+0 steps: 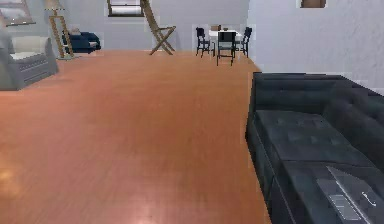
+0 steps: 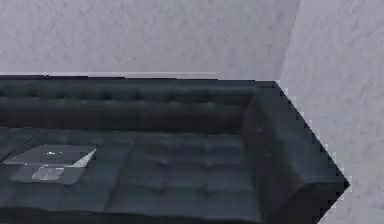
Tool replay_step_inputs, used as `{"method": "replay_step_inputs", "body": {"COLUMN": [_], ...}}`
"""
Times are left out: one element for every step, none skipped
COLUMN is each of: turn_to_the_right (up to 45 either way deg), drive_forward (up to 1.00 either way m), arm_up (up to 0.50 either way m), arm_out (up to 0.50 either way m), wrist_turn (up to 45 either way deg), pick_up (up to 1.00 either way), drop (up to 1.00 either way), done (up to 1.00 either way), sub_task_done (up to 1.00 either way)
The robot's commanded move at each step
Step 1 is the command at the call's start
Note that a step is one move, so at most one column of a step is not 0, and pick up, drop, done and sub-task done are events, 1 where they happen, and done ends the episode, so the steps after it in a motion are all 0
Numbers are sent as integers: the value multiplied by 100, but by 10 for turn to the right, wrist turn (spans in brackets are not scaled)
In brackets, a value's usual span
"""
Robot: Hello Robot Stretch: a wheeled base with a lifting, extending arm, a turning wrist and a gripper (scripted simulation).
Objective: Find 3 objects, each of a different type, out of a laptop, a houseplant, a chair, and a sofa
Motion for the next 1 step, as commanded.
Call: {"method": "replay_step_inputs", "body": {"turn_to_the_right": [0], "drive_forward": [100], "arm_up": [0], "arm_out": [0], "wrist_turn": [0], "pick_up": [0], "drop": [0], "done": [0], "sub_task_done": [0]}}
